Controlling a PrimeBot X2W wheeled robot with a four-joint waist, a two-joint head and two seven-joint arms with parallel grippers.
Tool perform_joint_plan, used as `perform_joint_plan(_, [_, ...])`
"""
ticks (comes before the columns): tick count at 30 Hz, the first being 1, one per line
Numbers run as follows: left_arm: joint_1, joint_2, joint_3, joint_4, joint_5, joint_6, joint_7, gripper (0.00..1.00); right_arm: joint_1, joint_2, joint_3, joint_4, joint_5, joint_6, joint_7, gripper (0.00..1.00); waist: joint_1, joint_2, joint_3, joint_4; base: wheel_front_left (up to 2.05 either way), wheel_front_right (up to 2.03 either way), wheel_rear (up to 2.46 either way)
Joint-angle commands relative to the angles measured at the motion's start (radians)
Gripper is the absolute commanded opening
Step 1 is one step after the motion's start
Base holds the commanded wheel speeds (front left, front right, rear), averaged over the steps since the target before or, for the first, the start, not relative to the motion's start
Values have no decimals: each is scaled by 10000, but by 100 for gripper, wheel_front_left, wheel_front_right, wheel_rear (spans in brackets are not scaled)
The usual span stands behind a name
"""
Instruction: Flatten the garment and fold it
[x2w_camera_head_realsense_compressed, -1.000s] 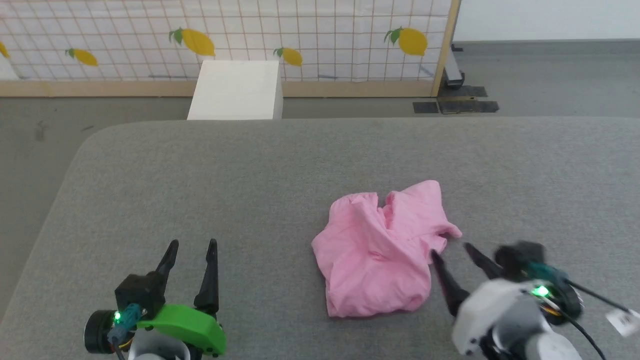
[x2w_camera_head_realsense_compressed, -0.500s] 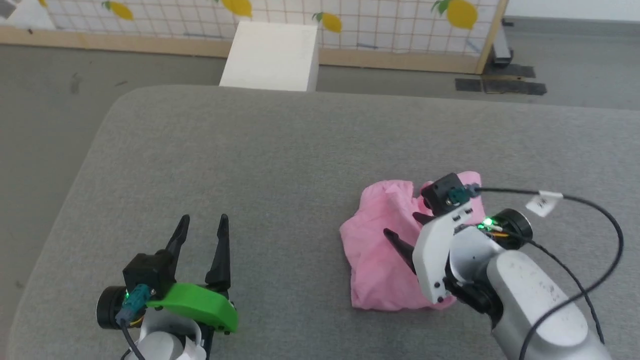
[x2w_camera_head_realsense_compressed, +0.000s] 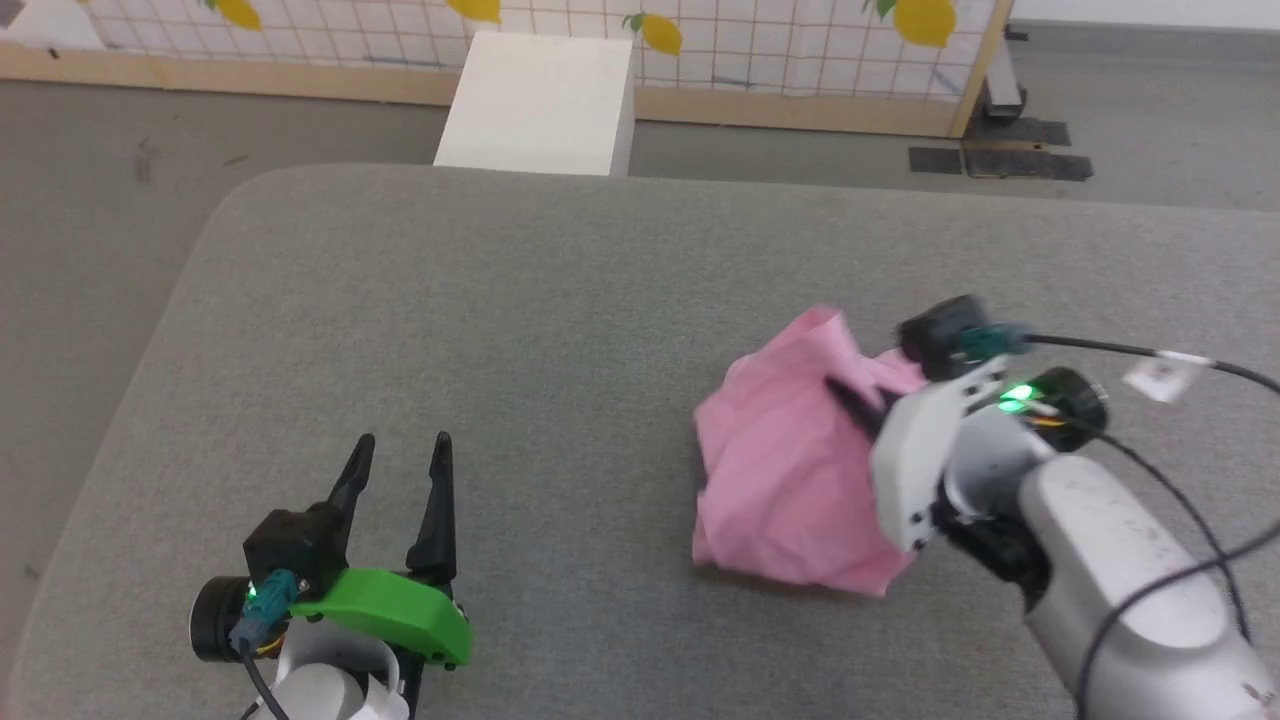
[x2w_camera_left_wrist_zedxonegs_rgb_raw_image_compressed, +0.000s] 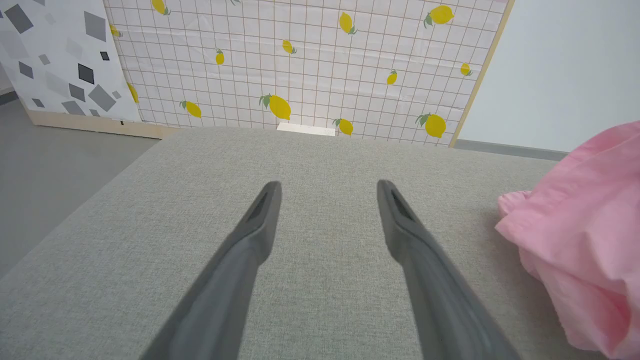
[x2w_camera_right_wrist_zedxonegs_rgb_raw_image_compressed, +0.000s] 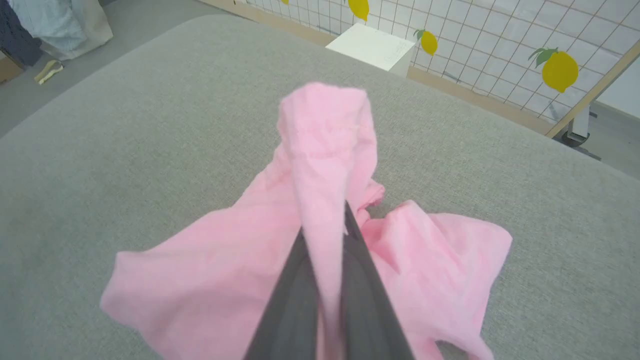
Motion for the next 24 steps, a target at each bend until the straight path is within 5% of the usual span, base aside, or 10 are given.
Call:
perform_joint_plan(1, [-44,20,37,-9,68,34,-41,100,310,-62,-360,-228,-87,-15,-251,0,0,69,-152,-180,0,0,0])
perform_joint_plan(7, [184,89,34,-58,11,94,-4,100,2389,166,-2750,-1212,-230,-15,-605,0,0,69,-418,-500,0,0,0])
perform_joint_plan(19, [595,254,-4,-204,-92,220,186,100,6642,1821,-7192,-2292,-1361,-15,-109,0,0,69,-660,-885,0,0,0])
perform_joint_plan(20, [625,266,-6,-217,-99,237,202,100,6808,1870,-7436,-2304,-1433,-15,-89,7,0,69,-671,-905,0,0,0])
perform_joint_plan(22, [677,283,-14,-234,-114,263,235,100,7001,1910,-7613,-2321,-1500,-15,-75,62,0,69,-707,-934,0,0,0])
perform_joint_plan(23, [703,291,-17,-239,-119,277,246,100,7030,1916,-7648,-2354,-1442,-15,-185,100,0,69,-729,-949,0,0,0])
perform_joint_plan(24, [739,299,-22,-242,-126,295,261,100,7041,1920,-7659,-2386,-1329,-15,-356,100,0,69,-765,-966,0,0,0])
